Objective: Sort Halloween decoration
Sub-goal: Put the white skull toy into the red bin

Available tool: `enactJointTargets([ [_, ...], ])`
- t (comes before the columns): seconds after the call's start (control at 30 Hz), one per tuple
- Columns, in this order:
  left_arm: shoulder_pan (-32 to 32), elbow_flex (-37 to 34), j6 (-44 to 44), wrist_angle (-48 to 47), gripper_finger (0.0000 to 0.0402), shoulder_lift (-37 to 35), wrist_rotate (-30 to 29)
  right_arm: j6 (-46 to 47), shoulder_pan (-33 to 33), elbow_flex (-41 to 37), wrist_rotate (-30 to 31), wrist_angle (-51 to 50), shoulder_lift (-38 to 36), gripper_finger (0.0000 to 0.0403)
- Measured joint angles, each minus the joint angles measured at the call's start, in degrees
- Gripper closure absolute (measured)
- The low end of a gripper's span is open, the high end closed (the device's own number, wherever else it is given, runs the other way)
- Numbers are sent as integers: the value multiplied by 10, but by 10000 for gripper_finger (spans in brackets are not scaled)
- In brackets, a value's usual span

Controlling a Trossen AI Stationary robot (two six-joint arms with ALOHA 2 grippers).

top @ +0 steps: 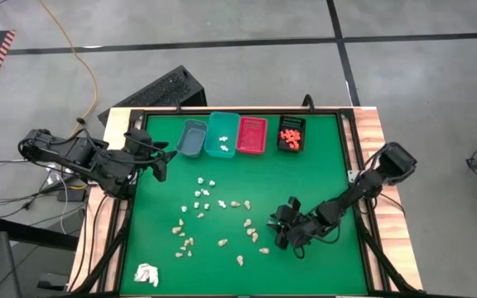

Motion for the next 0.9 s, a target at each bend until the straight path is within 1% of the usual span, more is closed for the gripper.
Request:
enactJointTargets([
  [0.17, 0, 0, -2, -8, 191, 0, 4, 37, 12, 14, 12, 0, 39, 242],
  [0.37, 0, 0, -2, -8, 191, 0, 4, 104, 43, 16, 69, -6, 83, 242],
  [0.47, 0, 0, -2, -10, 191, 0, 3, 131, 52, 16, 75, 0, 116, 245],
  [0.53, 0, 0, -2, -11, 191, 0, 3, 154, 56, 17, 81, 0, 135, 254],
  [0.63, 0, 0, -2, -11, 191, 0, 3, 182, 62, 22, 88, -4, 155, 279],
  [0.8, 0, 0, -6, -11, 191, 0, 3, 185, 66, 31, 103, -13, 156, 317],
  [0.9, 0, 0, -6, -11, 191, 0, -2, 186, 65, 37, 102, -18, 154, 328],
])
